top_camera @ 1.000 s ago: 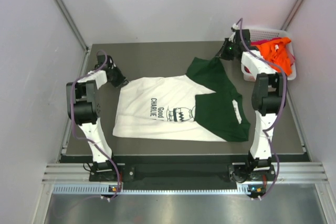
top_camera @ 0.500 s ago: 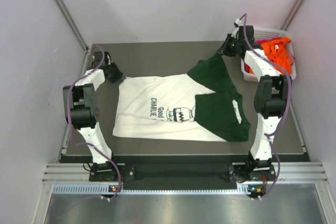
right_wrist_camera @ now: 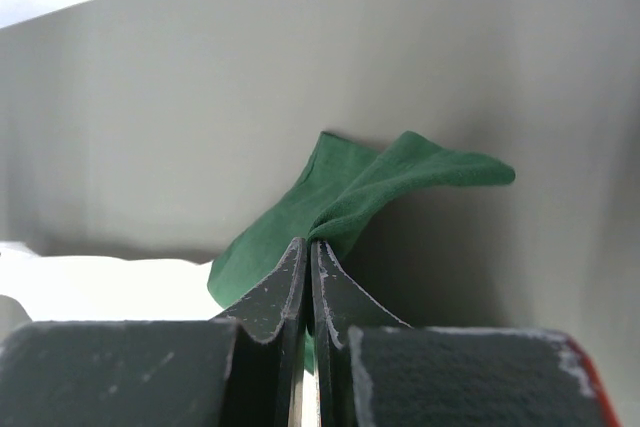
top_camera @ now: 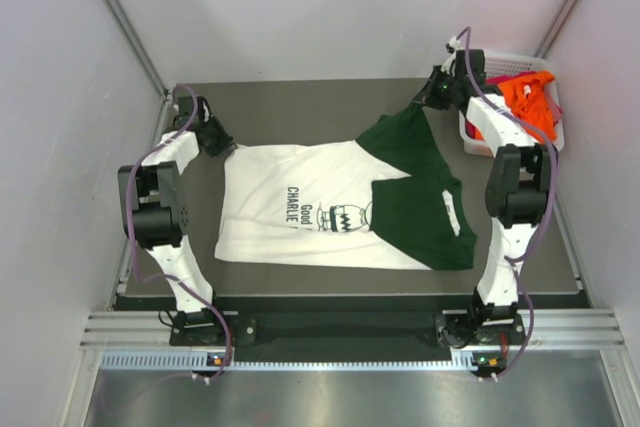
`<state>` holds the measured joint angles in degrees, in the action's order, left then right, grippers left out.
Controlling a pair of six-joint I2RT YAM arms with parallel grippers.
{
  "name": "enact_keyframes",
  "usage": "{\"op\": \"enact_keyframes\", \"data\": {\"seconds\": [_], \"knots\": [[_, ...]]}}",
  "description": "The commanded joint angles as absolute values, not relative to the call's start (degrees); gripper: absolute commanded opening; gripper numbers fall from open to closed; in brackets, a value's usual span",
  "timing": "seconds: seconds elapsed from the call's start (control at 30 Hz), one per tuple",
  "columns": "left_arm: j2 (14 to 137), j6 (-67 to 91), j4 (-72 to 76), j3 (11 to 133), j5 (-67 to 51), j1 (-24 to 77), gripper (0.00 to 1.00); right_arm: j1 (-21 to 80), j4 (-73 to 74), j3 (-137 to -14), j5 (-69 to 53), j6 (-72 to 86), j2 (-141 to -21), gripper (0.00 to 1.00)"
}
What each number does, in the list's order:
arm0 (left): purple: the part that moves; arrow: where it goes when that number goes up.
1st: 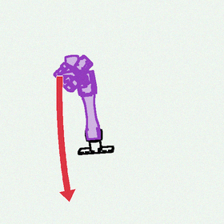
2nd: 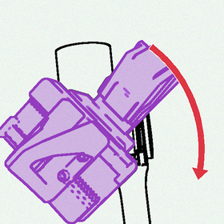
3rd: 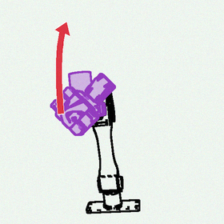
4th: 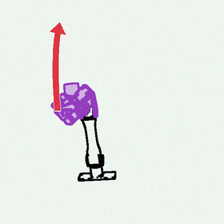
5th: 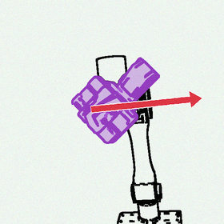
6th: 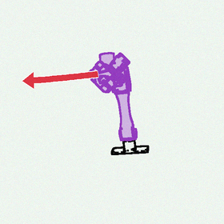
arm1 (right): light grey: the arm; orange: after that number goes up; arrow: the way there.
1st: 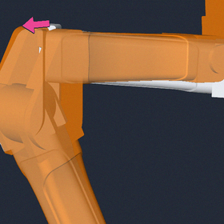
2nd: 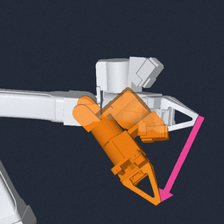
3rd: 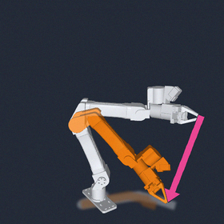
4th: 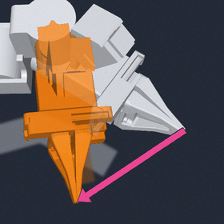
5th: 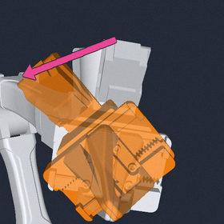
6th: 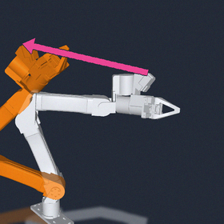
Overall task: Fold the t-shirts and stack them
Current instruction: Fold the tshirt
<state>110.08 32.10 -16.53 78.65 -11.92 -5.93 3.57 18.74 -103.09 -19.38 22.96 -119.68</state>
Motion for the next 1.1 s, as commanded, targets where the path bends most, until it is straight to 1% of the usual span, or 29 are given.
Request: {"op": "enact_keyframes", "data": {"seconds": [0.0, 0.43, 0.77, 1.07], "knots": [[108.46, 32.17, -15.64, 79.98, -10.37, -6.07, 0.00, 2.81, 16.53, -101.96, -20.57, 22.24, -113.91, 0.00], [105.21, 30.41, -15.56, 76.64, -7.03, -5.01, 0.00, 1.93, 14.85, -92.03, -22.24, 21.10, -106.70, 0.00], [99.76, 28.74, -12.75, 69.01, -3.78, -4.83, 0.00, 1.67, 14.42, -83.24, -23.03, 20.48, -97.40, 0.00], [93.61, 28.56, -8.18, 62.24, -4.31, -4.83, 0.00, 1.67, 14.24, -73.40, -22.77, 20.04, -88.44, 0.00]]}}
